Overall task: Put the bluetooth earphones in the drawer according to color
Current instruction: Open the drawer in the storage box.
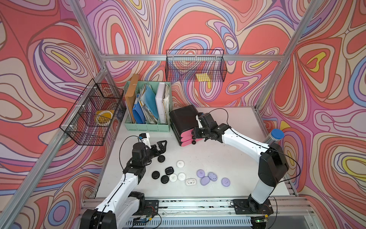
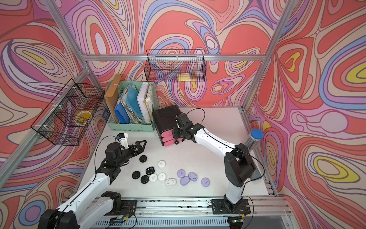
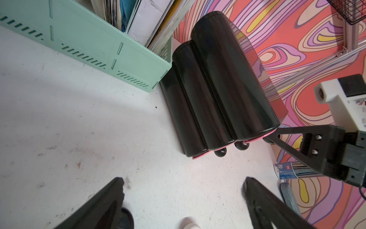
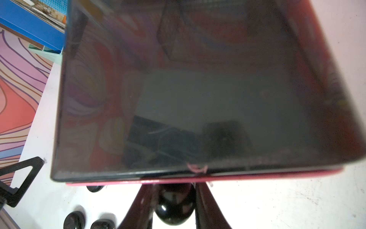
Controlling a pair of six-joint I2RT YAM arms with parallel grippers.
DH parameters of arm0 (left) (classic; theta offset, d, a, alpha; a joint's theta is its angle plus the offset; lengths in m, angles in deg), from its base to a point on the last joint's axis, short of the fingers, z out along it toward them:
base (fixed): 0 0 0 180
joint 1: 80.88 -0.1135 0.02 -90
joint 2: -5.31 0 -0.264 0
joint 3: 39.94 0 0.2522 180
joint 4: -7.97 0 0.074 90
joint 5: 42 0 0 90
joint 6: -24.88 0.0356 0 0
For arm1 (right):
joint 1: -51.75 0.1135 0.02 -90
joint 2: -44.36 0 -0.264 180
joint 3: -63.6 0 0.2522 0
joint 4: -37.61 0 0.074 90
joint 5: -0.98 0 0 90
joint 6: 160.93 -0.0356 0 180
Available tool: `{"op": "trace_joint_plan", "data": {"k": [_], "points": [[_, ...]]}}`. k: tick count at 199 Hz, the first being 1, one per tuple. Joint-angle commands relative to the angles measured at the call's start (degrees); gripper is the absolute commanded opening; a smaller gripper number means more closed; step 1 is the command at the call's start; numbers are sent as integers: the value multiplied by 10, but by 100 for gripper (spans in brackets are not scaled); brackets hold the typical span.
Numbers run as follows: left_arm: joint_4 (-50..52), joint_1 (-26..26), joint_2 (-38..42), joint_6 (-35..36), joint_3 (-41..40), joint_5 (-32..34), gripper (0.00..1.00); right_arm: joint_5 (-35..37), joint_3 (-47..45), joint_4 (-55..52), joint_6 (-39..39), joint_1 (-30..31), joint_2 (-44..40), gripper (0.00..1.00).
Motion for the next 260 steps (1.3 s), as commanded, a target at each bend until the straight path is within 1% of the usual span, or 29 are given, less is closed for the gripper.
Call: {"op": "trace_joint_plan", "data": {"k": [1, 79, 119, 170, 207, 238, 260], "points": [[-14, 3, -4, 9, 9, -5, 99, 0, -29, -11, -5, 0, -20, 24], [-13, 3, -6, 11, 9, -1, 99, -5, -118, -39, -18, 9, -114, 23], [-4, 3, -5, 13, 9, 16, 99, -7, -160, -47, -31, 12, -162, 24], [11, 3, 6, 15, 9, 35, 99, -5, -191, -50, -44, 17, -201, 24], [13, 3, 7, 15, 8, 38, 99, 0, -197, -46, -44, 17, -209, 26], [16, 3, 9, 17, 8, 44, 99, 3, -198, -47, -41, 17, -213, 37], [20, 3, 14, 18, 7, 48, 99, 17, -198, -58, -38, 17, -235, 48]]}}
